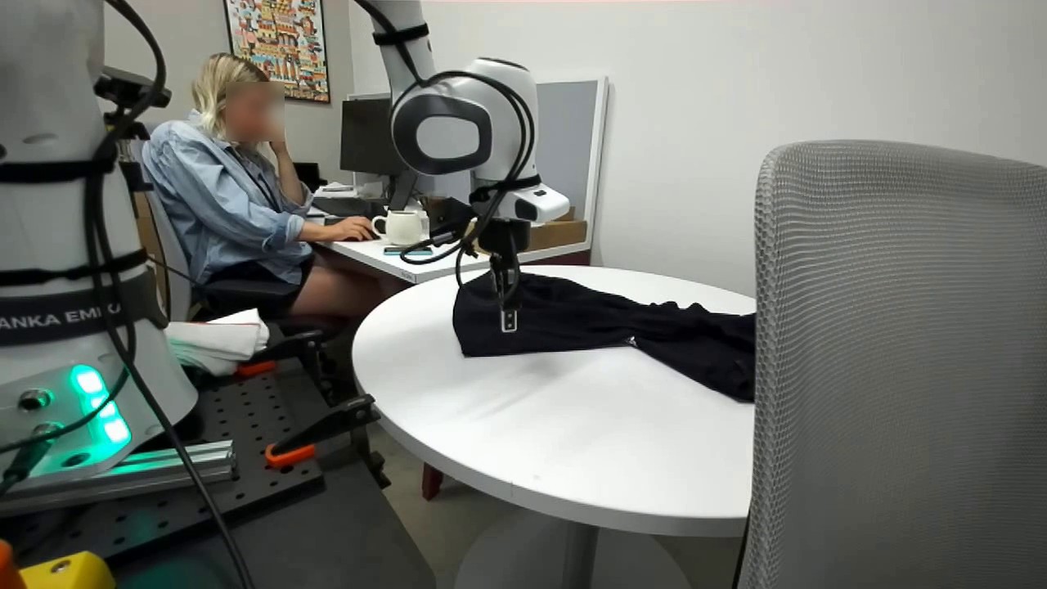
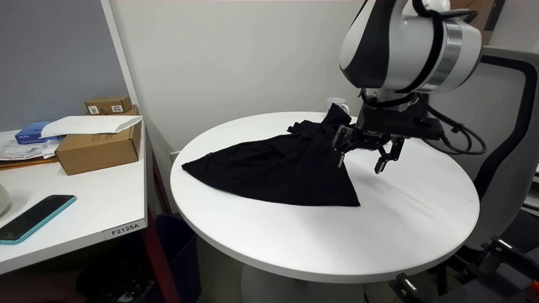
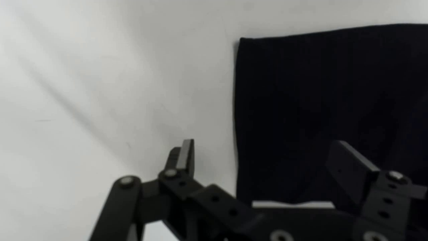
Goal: Fold the shirt from right to left then top to bottom
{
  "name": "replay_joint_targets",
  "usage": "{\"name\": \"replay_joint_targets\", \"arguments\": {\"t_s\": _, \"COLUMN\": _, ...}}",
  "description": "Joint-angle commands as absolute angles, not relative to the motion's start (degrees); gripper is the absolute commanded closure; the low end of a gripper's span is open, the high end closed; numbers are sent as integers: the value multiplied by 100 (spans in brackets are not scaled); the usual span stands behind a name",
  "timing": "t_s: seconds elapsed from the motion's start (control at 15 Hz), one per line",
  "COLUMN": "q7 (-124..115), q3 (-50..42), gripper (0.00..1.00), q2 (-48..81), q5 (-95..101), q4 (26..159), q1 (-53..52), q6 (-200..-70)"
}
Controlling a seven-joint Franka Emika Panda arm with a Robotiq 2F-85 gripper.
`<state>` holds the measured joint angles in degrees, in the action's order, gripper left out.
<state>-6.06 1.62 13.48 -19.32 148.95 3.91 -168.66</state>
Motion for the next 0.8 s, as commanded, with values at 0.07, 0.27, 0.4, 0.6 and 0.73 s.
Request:
{"name": "replay_joint_targets", "arguments": {"t_s": 0.07, "q7": -1059, "q3": 6, "gripper": 0, "q2": 2106, "q5": -1612, "q4": 14100, "q1": 230, "q6": -16457}}
{"name": "replay_joint_targets", "arguments": {"t_s": 0.27, "q7": -1082, "q3": 70, "gripper": 0, "q2": 2324, "q5": -1647, "q4": 13899, "q1": 208, "q6": -16344}}
{"name": "replay_joint_targets", "arguments": {"t_s": 0.4, "q7": -1071, "q3": 101, "gripper": 0, "q2": 2434, "q5": -1677, "q4": 13803, "q1": 202, "q6": -16295}}
{"name": "replay_joint_targets", "arguments": {"t_s": 0.6, "q7": -1038, "q3": 133, "gripper": 0, "q2": 2586, "q5": -1692, "q4": 13704, "q1": 211, "q6": -16239}}
{"name": "replay_joint_targets", "arguments": {"t_s": 0.73, "q7": -1020, "q3": 149, "gripper": 7, "q2": 2701, "q5": -1700, "q4": 13647, "q1": 227, "q6": -16206}}
